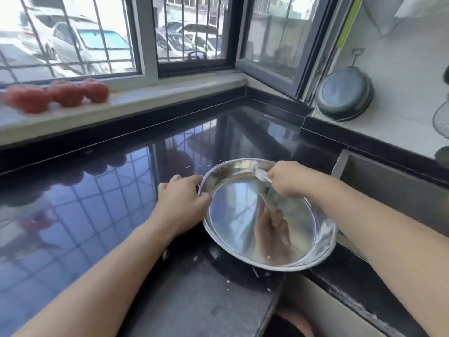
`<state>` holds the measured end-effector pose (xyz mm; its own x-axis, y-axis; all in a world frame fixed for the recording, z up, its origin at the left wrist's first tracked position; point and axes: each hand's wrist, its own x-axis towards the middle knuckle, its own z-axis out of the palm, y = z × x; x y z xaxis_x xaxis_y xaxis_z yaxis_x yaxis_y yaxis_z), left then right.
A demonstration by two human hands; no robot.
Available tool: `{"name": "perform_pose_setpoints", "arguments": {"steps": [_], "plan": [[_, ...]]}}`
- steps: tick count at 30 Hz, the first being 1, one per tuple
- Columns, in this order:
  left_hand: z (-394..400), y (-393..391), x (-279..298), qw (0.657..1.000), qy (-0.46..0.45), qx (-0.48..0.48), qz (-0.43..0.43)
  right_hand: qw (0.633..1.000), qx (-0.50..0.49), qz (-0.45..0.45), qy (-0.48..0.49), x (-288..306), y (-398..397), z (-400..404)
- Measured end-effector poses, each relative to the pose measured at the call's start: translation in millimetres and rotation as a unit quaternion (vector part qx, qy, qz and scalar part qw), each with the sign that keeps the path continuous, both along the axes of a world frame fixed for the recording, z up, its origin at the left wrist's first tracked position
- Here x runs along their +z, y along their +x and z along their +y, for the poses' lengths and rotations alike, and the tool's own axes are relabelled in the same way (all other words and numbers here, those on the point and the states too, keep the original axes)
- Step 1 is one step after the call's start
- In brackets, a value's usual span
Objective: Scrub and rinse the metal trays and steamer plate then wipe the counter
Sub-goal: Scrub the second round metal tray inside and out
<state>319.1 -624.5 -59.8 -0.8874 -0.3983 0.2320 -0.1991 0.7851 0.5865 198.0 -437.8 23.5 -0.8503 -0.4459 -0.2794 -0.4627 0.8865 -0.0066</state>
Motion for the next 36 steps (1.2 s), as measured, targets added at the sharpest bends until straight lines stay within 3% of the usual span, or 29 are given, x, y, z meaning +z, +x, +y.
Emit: {"name": "perform_pose_setpoints", "arguments": {"steps": [3,6,10,12,17,21,27,32,36], "plan": [[-1.9,-2.9,-3.0,1.000,0.025,-0.004,0.011,0.997,0.072,0.029,0.017,-8.6,14.2,-25.4],[-2.5,-4.7,-6.5,1.000,0.019,0.005,0.023,0.991,0.131,-0.004,-0.021,-17.8,44.8,-34.2],[0.9,-6.0,-9.2,0.996,-0.076,0.036,0.018,0.980,0.168,-0.104,-0.034,-13.8,61.7,-12.1],[2.5,-6.3,-9.3,0.994,-0.102,0.039,0.008,0.977,0.183,-0.106,-0.012,-9.8,62.4,-8.3],[4.2,-6.4,-9.2,0.994,-0.101,0.030,0.014,0.984,0.156,0.085,0.010,-25.6,23.0,-23.0],[5.2,-7.4,-7.3,0.996,-0.077,0.027,0.020,0.986,0.069,0.144,0.037,-33.6,-2.2,-11.0],[4.0,-7.0,-9.7,0.996,-0.085,0.025,0.027,0.990,0.133,0.015,-0.050,-27.5,42.3,-25.8],[6.9,-7.6,-9.7,0.991,-0.122,0.045,0.014,0.973,0.193,-0.129,-0.006,-10.2,64.5,9.2],[8.1,-8.5,-10.1,0.991,-0.123,0.041,0.014,0.971,0.207,-0.118,0.017,-5.2,62.1,7.8]]}}
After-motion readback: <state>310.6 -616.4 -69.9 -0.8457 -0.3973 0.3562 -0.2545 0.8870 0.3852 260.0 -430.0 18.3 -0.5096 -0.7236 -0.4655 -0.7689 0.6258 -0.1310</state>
